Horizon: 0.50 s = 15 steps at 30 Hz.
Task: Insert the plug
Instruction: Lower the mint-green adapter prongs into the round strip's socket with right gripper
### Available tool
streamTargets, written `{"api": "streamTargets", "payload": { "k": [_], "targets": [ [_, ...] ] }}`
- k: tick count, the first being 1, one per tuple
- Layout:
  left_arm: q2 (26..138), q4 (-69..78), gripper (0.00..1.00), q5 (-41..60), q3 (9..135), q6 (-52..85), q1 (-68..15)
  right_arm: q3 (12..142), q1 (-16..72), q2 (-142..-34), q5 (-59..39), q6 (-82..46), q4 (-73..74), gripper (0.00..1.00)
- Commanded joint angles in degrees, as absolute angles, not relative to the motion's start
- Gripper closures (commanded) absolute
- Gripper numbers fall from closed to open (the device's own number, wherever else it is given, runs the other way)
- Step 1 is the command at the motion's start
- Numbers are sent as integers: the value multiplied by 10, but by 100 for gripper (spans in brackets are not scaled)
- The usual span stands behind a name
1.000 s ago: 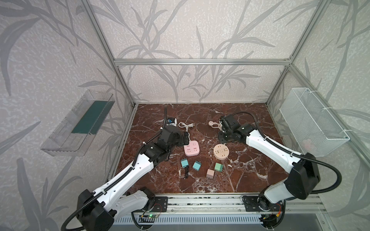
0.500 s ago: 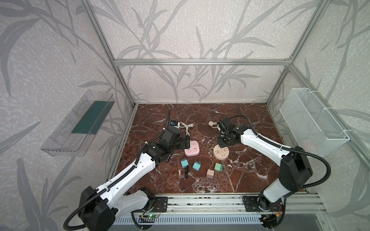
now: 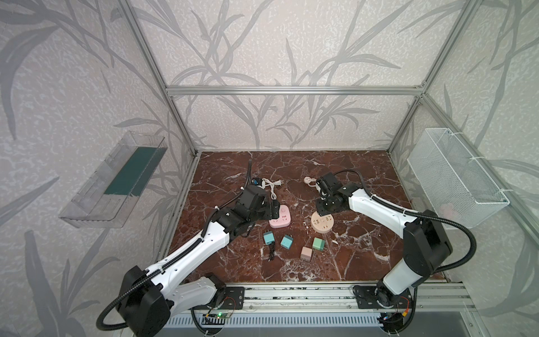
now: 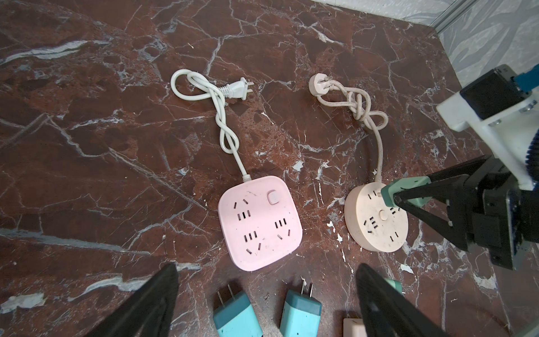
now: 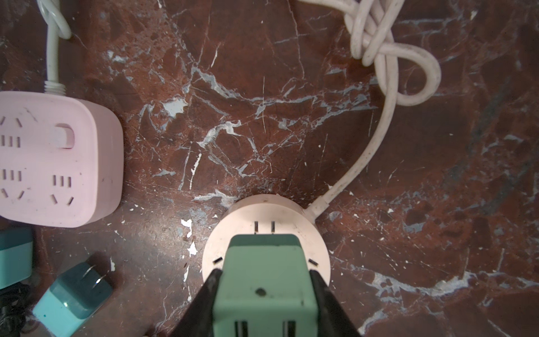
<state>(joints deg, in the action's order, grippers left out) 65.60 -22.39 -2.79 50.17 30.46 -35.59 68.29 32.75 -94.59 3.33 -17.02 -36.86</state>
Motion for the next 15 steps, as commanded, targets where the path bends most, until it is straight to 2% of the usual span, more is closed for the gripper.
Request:
{"api": "streamTargets", "payload": {
  "k": [1, 15],
  "targets": [
    [659, -216, 7, -22, 496, 312, -358, 675, 325, -948, 28, -170, -352, 100],
    [658, -210, 7, -18, 491, 314, -359, 670, 327, -958, 29, -158, -359, 100]
  ]
}}
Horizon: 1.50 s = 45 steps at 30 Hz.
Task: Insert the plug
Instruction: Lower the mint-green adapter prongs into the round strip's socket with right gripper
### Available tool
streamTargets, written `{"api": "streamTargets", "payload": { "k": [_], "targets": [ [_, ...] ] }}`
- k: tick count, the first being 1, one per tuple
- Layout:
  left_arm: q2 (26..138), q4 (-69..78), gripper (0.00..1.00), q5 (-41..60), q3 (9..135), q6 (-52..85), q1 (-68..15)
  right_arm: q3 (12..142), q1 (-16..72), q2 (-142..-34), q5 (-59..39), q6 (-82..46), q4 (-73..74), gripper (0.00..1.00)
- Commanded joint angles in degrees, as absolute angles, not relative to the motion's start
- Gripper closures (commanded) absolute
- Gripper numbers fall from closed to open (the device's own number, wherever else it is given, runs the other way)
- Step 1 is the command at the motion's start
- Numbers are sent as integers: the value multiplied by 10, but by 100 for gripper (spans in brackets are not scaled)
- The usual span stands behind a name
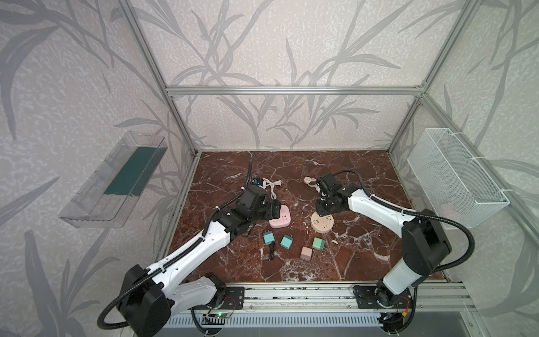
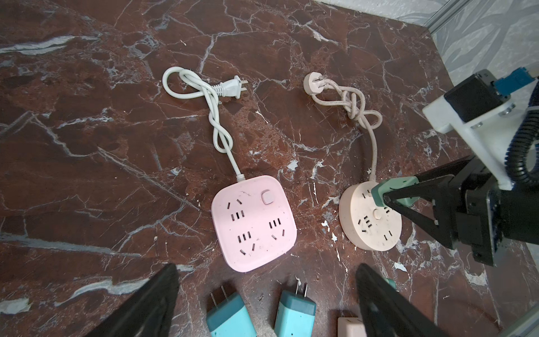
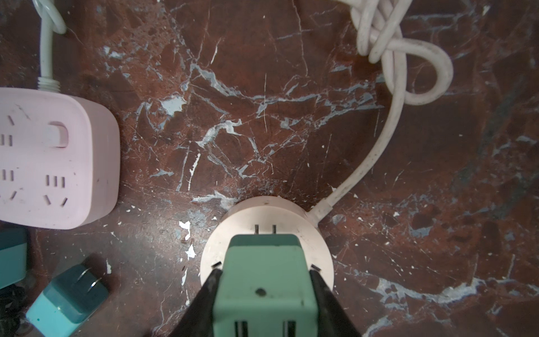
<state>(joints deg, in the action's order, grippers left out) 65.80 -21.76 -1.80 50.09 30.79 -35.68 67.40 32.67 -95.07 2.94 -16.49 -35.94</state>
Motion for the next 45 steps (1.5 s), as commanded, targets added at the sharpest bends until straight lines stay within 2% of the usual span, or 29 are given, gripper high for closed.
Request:
{"api": "streamTargets", "payload": {
  "k": [1, 23, 45],
  "targets": [
    [659, -210, 7, -18, 492, 314, -360, 669, 326, -959, 29, -157, -359, 100],
    [657, -206, 7, -18, 485, 315, -359, 672, 330, -975, 34, -148, -358, 100],
    [658, -188, 7, -16, 478, 315, -359, 708, 336, -1046, 30, -144, -417, 100]
  ]
}}
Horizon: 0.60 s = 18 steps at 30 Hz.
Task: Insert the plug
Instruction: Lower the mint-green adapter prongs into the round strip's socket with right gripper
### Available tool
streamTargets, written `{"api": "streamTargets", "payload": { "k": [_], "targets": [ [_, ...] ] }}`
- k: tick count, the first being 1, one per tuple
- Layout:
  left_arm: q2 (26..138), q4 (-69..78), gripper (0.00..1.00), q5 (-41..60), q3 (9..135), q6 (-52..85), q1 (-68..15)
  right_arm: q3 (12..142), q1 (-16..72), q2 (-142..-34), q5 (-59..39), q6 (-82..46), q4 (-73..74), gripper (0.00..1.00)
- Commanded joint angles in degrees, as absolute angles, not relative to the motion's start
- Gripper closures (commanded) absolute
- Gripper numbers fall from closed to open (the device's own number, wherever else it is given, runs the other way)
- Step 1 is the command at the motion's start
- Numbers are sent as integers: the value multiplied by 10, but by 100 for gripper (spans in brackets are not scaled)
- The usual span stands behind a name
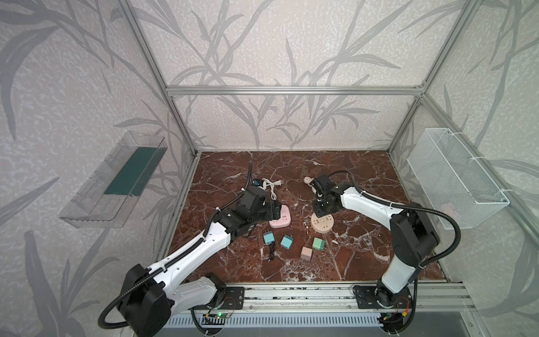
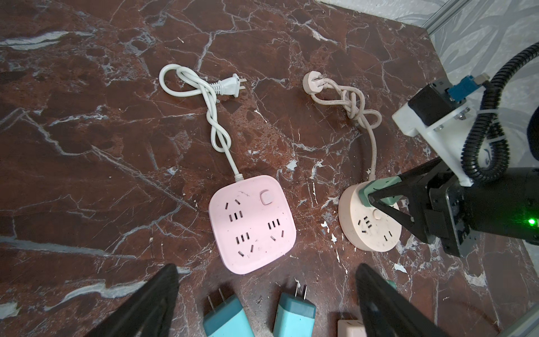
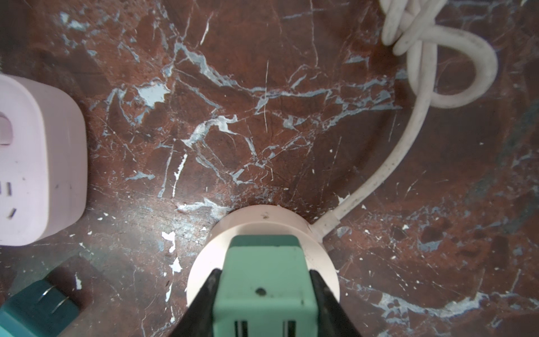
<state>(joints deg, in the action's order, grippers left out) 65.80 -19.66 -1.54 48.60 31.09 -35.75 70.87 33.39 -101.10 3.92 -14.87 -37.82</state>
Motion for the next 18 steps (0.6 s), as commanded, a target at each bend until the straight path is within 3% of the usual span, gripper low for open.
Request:
{"api": "streamTargets", "payload": {
  "k": [1, 18],
  "targets": [
    [657, -187, 7, -17, 477, 315, -359, 712, 336, -1052, 27, -145, -423, 100],
    [660, -174, 7, -18, 467, 310, -358, 676, 339, -1084, 13, -168, -444, 100]
  ]
}}
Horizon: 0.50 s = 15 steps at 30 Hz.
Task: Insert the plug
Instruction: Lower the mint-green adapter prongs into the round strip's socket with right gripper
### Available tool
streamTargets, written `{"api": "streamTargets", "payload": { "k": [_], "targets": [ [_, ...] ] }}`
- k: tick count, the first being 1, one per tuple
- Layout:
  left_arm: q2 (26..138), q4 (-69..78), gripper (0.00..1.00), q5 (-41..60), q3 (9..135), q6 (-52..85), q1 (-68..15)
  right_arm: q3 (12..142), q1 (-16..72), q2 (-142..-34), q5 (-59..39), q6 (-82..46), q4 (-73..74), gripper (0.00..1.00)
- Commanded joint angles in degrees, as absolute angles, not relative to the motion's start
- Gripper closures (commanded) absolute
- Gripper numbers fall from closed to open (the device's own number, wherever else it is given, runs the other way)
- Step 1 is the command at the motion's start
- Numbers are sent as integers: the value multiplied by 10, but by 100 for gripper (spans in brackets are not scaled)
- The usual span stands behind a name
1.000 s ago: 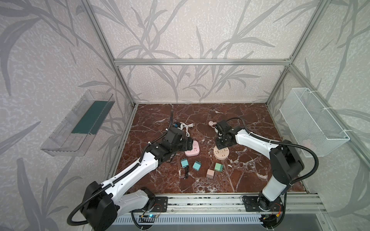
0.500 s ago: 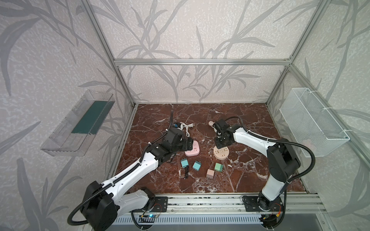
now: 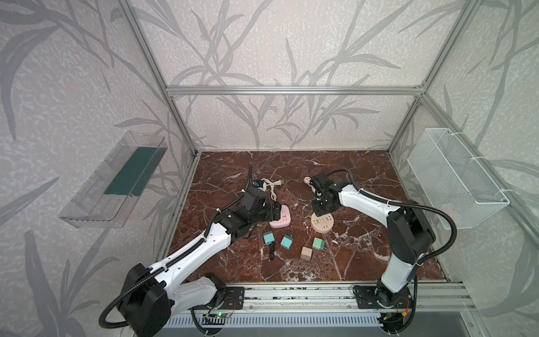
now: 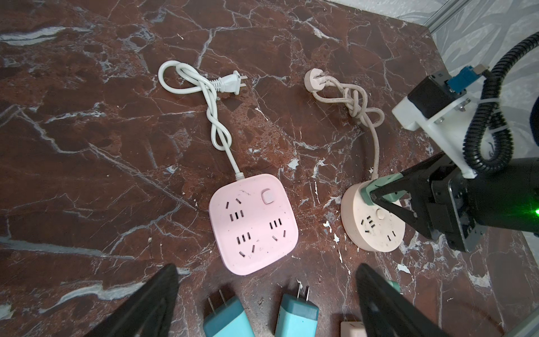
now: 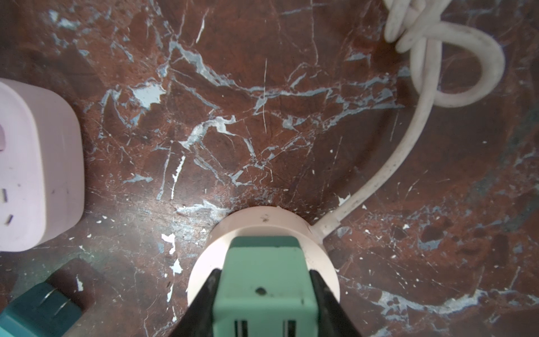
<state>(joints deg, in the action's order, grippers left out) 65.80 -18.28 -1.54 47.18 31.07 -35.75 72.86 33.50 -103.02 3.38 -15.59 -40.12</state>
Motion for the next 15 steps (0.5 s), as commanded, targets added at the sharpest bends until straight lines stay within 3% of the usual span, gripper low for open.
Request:
{"api": "streamTargets", "payload": {
  "k": [1, 15],
  "targets": [
    [661, -174, 7, -18, 466, 310, -358, 671, 340, -1086, 14, -169, -442, 100],
    [666, -169, 7, -16, 463, 313, -358, 651, 345, -1132, -17, -180, -431, 100]
  ]
}}
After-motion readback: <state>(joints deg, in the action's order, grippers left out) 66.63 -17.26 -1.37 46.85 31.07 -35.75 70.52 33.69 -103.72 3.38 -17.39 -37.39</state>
